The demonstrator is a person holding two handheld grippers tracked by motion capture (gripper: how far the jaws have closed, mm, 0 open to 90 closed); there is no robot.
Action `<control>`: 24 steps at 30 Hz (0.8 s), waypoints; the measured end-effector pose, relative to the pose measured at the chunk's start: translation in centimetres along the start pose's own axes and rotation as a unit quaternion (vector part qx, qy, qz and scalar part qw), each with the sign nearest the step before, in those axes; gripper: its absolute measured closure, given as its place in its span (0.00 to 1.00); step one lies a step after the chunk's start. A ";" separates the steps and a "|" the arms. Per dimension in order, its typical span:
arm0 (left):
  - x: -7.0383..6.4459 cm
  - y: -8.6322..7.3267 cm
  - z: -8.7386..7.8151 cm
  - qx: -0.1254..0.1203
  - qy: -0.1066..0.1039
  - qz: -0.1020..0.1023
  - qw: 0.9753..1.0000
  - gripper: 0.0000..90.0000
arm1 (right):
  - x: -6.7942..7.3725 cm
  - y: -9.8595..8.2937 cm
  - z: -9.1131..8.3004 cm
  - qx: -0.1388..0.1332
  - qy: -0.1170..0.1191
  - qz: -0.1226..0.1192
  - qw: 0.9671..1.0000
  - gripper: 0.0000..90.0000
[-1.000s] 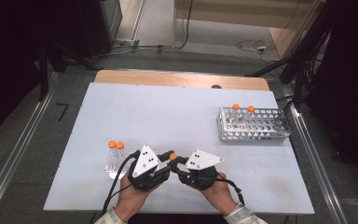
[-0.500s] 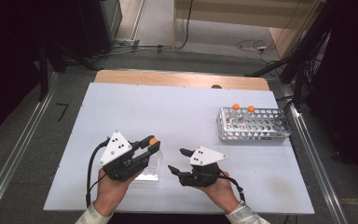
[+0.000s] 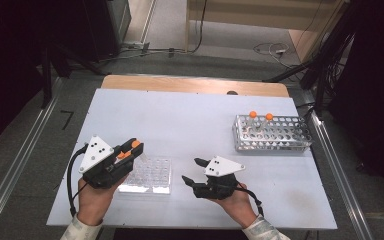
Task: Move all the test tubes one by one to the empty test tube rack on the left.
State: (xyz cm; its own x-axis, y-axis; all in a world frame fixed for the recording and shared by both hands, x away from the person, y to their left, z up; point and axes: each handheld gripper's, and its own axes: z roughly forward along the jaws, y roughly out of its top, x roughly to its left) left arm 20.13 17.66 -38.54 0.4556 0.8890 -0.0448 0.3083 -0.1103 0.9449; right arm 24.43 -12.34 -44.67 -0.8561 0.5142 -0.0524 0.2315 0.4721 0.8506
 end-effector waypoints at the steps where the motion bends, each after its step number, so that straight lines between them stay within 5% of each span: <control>1: 0.1 0.0 0.0 0.003 0.003 0.003 1.000 0.78 | 0.0 0.0 0.0 0.000 0.000 0.001 1.000 0.37; 12: 0.0 -0.9 1.1 0.040 0.022 0.020 0.999 0.78 | -0.1 0.0 -0.1 0.001 -0.002 0.001 1.000 0.37; 19: 0.1 -1.5 2.1 0.088 0.024 0.028 0.995 0.78 | 0.0 0.0 -0.1 0.001 -0.002 0.001 1.000 0.38; 24: -0.1 -1.6 2.2 0.097 0.024 0.033 0.994 0.77 | 0.0 0.0 -0.1 0.000 -0.002 0.001 1.000 0.38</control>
State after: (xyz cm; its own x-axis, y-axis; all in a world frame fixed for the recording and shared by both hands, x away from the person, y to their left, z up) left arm 21.47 16.78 -40.75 0.4411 0.8968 0.0349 0.4359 -0.2481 0.8651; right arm 24.42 -12.42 -44.63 -0.8538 0.5179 -0.0522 0.2339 0.4713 0.8504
